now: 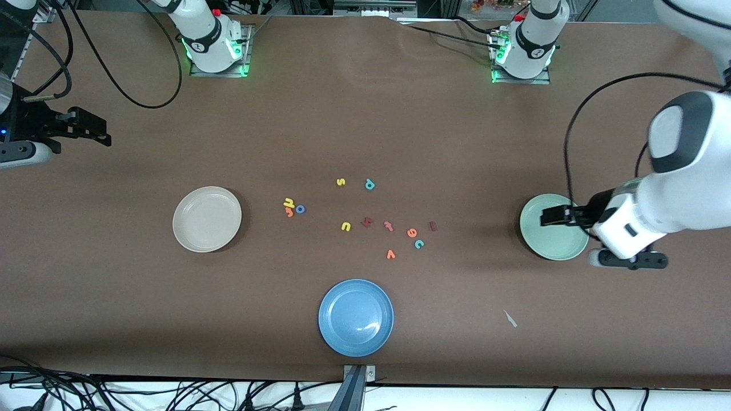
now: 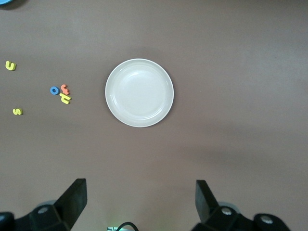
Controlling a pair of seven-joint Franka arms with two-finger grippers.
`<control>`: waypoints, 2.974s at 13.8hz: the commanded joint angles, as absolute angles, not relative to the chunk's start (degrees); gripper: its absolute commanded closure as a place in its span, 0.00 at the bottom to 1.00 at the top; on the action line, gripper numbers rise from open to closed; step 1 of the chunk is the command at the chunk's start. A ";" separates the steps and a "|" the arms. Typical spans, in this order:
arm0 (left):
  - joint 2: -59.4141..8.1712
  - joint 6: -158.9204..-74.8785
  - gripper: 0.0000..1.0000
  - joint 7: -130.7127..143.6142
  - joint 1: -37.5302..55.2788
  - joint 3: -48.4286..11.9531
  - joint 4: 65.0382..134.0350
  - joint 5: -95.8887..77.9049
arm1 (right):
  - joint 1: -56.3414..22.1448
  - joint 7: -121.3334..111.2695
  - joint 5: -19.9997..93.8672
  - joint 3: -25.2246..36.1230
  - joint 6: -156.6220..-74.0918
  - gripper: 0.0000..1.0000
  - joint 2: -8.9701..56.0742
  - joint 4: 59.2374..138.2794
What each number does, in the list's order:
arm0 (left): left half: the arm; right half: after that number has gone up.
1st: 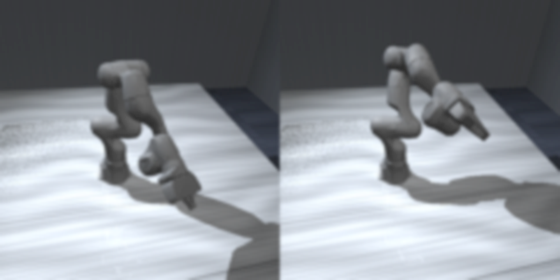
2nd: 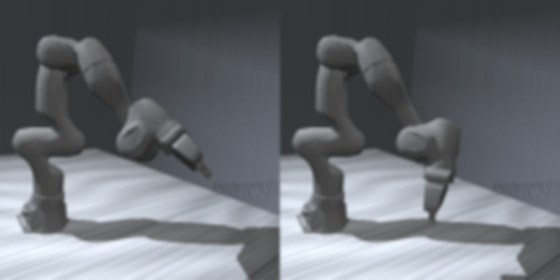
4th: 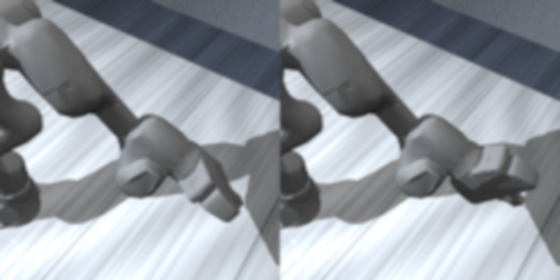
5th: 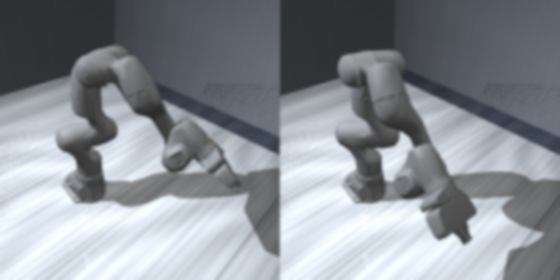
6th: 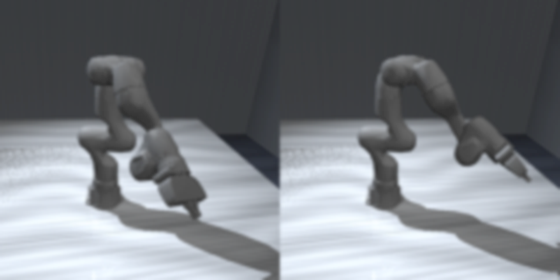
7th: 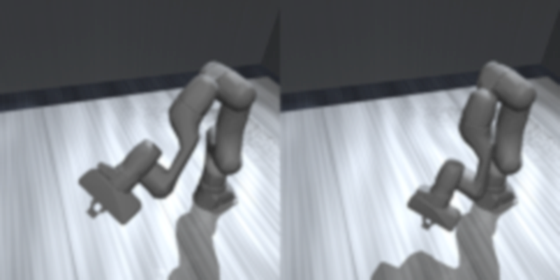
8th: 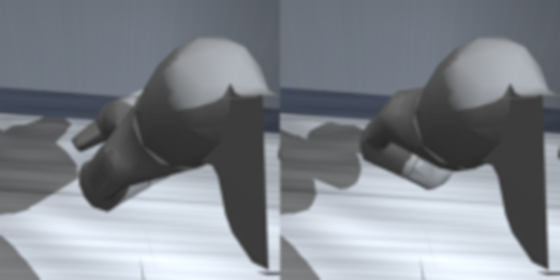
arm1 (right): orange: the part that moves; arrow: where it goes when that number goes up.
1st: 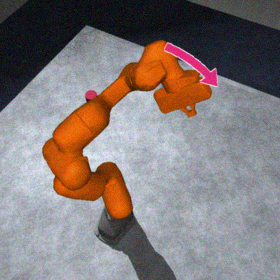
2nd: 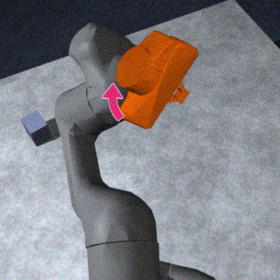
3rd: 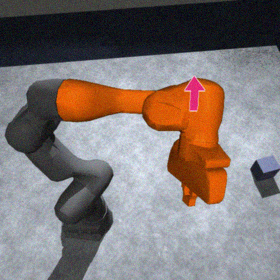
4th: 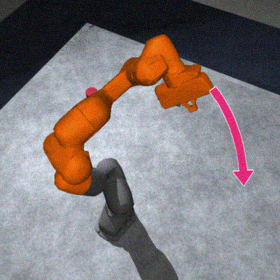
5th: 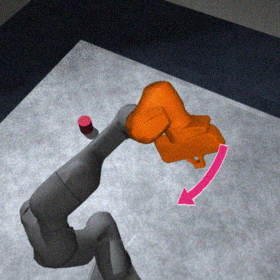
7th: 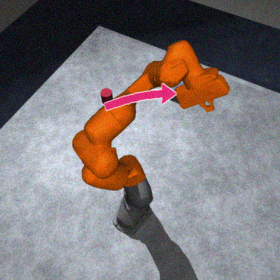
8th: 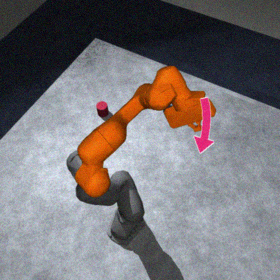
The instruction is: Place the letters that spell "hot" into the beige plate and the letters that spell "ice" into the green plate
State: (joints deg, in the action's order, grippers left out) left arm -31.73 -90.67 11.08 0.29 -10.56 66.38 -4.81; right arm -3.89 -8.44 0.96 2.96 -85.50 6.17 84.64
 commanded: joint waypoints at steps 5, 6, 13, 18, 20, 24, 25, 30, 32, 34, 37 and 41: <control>-40.33 -99.56 0.03 25.74 8.61 -10.02 66.70 -5.54 | -3.52 -8.09 1.49 2.81 -84.81 0.00 6.68 83.32; -41.04 -101.15 0.09 27.75 9.05 -10.02 68.01 -5.45 | -3.60 -8.00 1.41 2.90 -84.81 0.00 6.68 83.32; -44.81 -109.60 0.39 38.57 13.88 -10.02 74.88 -5.45 | -3.34 -7.91 1.49 2.90 -84.81 0.00 6.68 83.41; -48.78 -114.43 0.47 41.84 16.34 -9.84 76.20 -5.45 | -2.90 -8.00 1.49 2.90 -84.90 0.00 6.94 83.32; -49.39 -114.43 0.50 41.84 16.52 -9.84 76.20 -5.45 | -2.90 -8.00 1.49 2.90 -84.81 0.00 7.03 83.32; -49.92 -114.43 0.50 41.92 16.87 -9.84 77.95 -5.36 | -2.46 -7.91 1.58 2.90 -84.81 0.00 7.03 83.41; -50.10 -114.43 0.51 41.92 16.87 -9.84 78.05 -5.36 | -2.46 -7.82 1.58 2.90 -84.81 0.00 7.03 83.41; -50.97 -115.92 0.56 41.92 17.31 -9.84 78.13 -5.36 | -0.88 -7.82 2.02 2.90 -84.90 0.00 8.25 83.32; -51.59 -116.19 0.62 41.92 17.84 -9.67 78.13 -5.45 | -0.88 -7.65 2.02 2.90 -85.08 0.00 8.70 83.32; -51.59 -116.19 0.72 41.84 17.75 -9.67 78.22 -5.36 | -0.88 -7.56 2.02 2.90 -85.08 0.00 9.22 83.32; -51.59 -116.19 0.95 41.57 17.75 -9.67 78.22 -5.36 | -1.05 -7.73 1.85 2.90 -84.99 0.00 8.97 83.41; -50.54 -115.40 1.00 40.70 16.62 -9.49 77.87 -5.27 | -1.84 -8.35 2.37 2.29 -80.35 0.00 9.05 83.41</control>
